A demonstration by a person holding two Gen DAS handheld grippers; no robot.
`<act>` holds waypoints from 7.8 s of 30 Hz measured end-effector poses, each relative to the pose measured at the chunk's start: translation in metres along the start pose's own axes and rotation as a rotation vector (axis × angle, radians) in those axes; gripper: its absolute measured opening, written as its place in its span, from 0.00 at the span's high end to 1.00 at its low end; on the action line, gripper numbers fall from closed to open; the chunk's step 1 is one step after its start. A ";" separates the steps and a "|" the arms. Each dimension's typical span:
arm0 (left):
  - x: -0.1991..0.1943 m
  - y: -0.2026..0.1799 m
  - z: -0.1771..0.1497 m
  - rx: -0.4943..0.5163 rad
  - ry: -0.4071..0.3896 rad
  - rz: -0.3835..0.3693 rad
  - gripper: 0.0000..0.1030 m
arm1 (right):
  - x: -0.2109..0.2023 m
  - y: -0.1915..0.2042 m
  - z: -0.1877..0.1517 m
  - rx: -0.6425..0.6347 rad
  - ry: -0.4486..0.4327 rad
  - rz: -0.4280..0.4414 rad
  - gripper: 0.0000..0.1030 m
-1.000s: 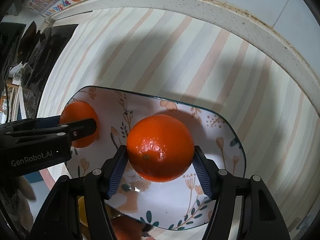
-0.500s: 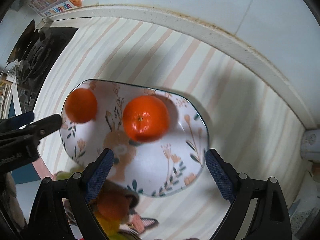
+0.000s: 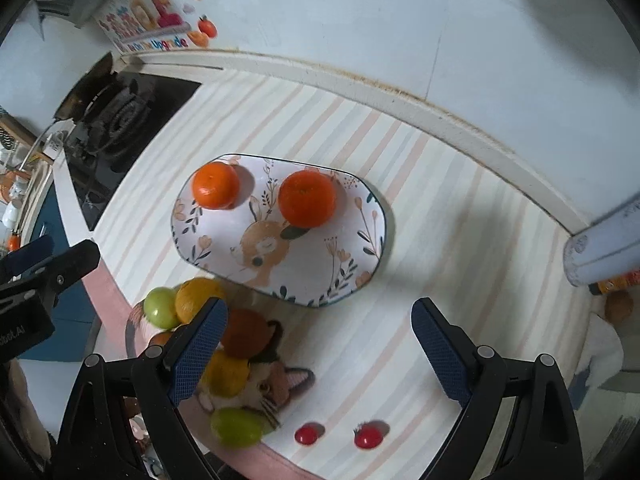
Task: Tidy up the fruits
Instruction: 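Move both tools back toward the fruit pile, then grasp a green apple with the right tool while the left tool grasps the brown pear, then place the green apple and brown pear on the white plate, open both tools, then move both tools back toward the fruit pile, then grasp a yellow citrus with the right tool while the left tool grasps a green apple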
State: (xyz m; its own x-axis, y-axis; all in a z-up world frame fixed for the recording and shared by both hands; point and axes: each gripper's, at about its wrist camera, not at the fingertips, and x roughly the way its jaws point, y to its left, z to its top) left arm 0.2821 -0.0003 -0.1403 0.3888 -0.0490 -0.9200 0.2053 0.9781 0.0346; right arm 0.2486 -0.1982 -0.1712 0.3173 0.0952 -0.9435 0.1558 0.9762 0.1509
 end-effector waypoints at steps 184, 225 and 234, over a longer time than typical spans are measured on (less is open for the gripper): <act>-0.074 -0.002 -0.080 -0.014 -0.128 -0.034 0.17 | -0.095 -0.008 -0.082 -0.034 -0.120 0.023 0.08; -0.002 0.051 -0.068 -0.101 0.002 0.088 0.03 | 0.040 0.018 -0.067 0.073 0.142 0.243 0.08; 0.058 0.075 -0.072 -0.126 0.149 0.088 0.03 | 0.152 0.050 -0.086 0.165 0.345 0.341 0.36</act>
State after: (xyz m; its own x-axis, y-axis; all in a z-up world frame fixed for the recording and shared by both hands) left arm 0.2559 0.0844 -0.2192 0.2614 0.0591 -0.9634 0.0591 0.9953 0.0771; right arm 0.2237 -0.1182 -0.3327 0.0528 0.4889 -0.8707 0.2520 0.8372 0.4854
